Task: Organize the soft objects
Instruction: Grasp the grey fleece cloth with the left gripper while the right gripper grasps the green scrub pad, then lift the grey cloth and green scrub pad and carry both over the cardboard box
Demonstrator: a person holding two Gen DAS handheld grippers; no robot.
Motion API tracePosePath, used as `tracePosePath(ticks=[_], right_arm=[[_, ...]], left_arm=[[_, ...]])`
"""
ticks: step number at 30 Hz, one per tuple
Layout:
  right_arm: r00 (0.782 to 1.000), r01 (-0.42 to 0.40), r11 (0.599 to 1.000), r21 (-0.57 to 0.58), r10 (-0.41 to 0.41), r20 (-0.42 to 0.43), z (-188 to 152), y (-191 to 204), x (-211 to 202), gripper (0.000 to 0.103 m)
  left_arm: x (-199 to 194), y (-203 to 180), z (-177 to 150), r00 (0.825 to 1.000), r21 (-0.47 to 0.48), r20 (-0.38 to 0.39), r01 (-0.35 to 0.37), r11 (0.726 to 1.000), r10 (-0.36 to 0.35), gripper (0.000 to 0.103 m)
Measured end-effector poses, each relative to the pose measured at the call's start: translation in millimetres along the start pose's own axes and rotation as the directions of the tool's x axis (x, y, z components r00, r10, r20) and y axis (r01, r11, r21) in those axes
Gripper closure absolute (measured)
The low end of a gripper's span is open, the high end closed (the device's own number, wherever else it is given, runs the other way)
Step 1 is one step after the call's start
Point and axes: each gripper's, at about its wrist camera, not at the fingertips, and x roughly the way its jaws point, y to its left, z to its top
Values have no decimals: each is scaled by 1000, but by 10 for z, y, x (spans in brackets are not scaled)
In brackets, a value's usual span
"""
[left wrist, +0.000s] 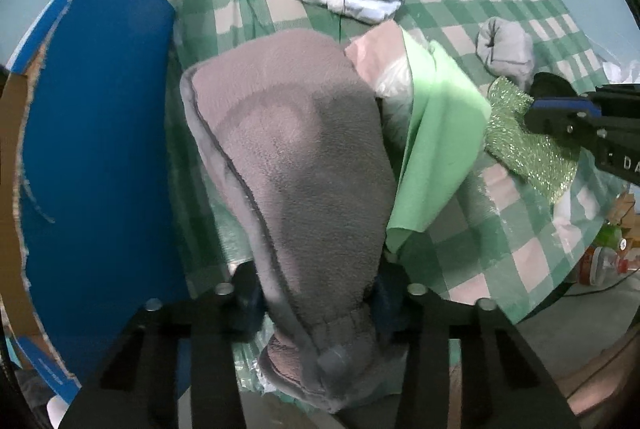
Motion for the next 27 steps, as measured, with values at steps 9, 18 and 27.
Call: tracePosePath(ticks=[9, 18, 27], right_arm=[[997, -29, 999, 39, 26, 75, -15, -46, -323, 92], [991, -49, 997, 55, 41, 127, 20, -52, -539, 92], [983, -57, 996, 62, 45, 176, 34, -33, -791, 92]], left_arm=[[-225, -36, 66, 998, 7, 64, 4, 1000, -4, 72], [-788, 123, -181, 988, 26, 156, 12, 1000, -16, 72], [-1126, 228, -219, 969, 35, 245, -20, 999, 11, 72]])
